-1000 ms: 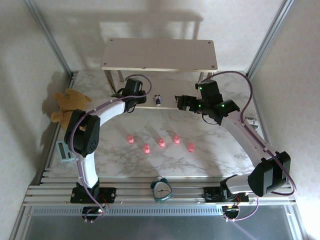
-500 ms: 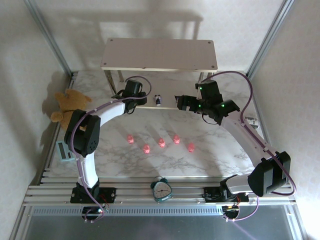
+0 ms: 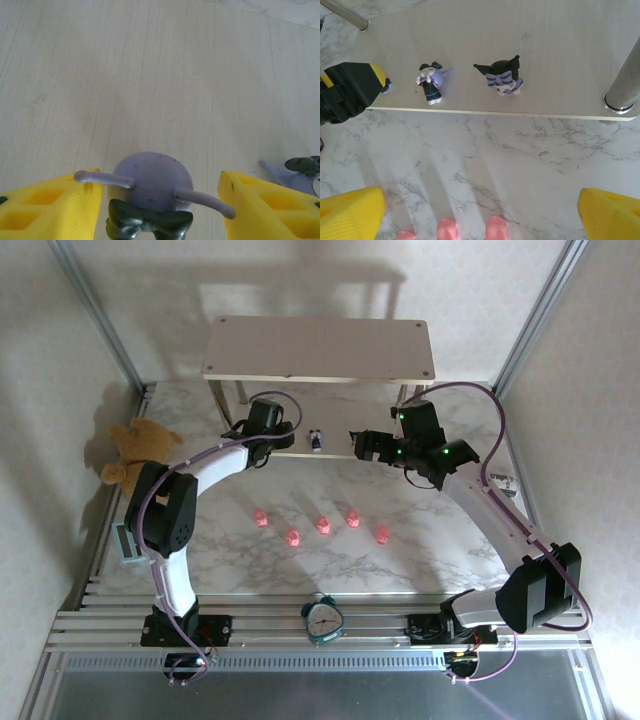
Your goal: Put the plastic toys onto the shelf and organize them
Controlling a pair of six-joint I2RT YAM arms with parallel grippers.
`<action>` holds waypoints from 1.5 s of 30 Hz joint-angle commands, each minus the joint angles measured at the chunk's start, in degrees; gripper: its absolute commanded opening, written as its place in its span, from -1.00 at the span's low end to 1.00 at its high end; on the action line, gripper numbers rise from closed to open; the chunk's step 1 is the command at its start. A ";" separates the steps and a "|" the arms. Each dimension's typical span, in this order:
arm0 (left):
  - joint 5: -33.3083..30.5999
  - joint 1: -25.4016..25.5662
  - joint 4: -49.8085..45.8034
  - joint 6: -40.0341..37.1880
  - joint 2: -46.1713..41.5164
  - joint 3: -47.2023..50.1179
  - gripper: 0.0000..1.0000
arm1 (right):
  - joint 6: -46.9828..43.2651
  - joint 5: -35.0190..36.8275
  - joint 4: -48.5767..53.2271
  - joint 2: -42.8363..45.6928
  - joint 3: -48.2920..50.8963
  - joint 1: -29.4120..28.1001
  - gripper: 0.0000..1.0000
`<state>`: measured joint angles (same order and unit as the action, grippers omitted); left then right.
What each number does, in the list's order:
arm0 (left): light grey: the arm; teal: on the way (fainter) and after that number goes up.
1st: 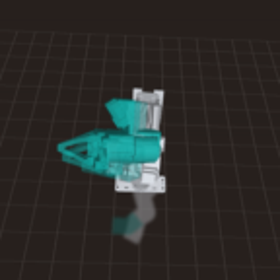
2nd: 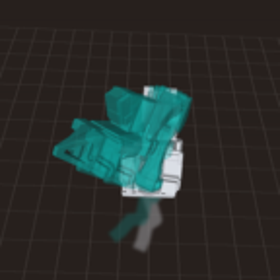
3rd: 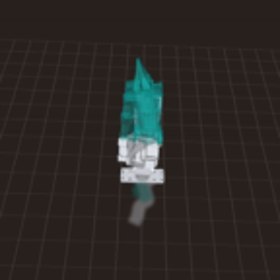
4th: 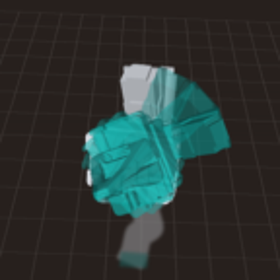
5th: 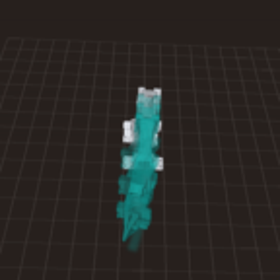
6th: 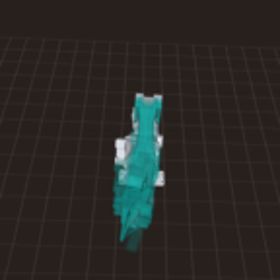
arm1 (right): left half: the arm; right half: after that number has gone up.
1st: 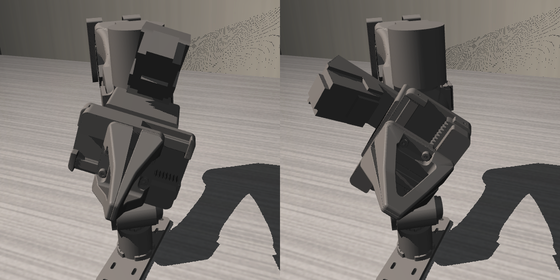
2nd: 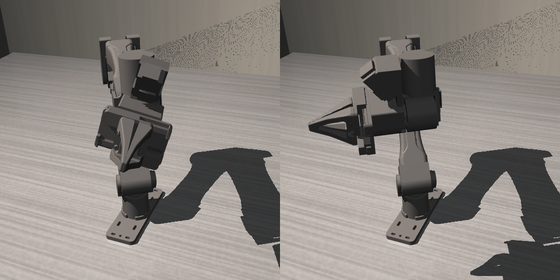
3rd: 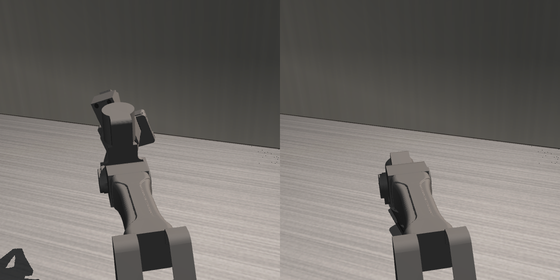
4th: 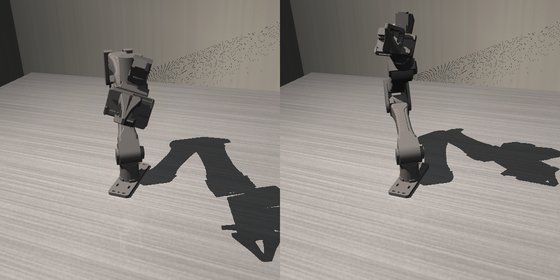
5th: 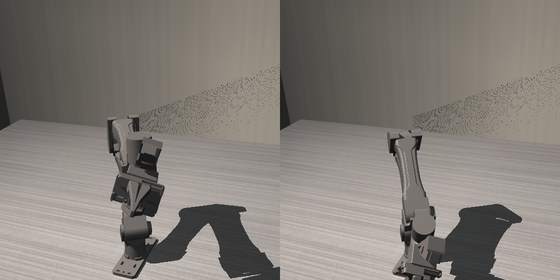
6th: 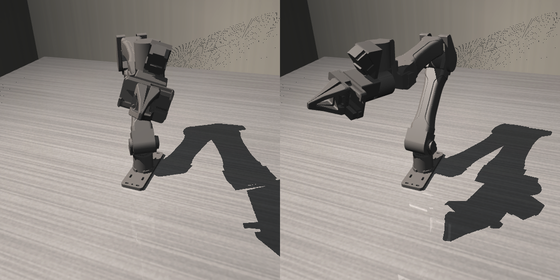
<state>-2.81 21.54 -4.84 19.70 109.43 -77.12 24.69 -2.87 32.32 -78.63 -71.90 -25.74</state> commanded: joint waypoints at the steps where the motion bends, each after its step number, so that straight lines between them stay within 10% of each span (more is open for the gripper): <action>1: -0.61 0.26 1.19 -0.54 -3.41 0.49 0.25 | 0.44 -0.10 -1.01 0.87 -0.72 0.43 0.98; 45: -7.94 -0.13 -2.81 4.17 -11.20 5.26 0.19 | -0.14 -0.58 -0.62 3.70 1.93 0.44 0.98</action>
<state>-9.06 21.89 -7.18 21.47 96.62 -71.94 24.82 -3.09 32.32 -76.79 -71.07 -25.74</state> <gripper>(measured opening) 0.588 0.990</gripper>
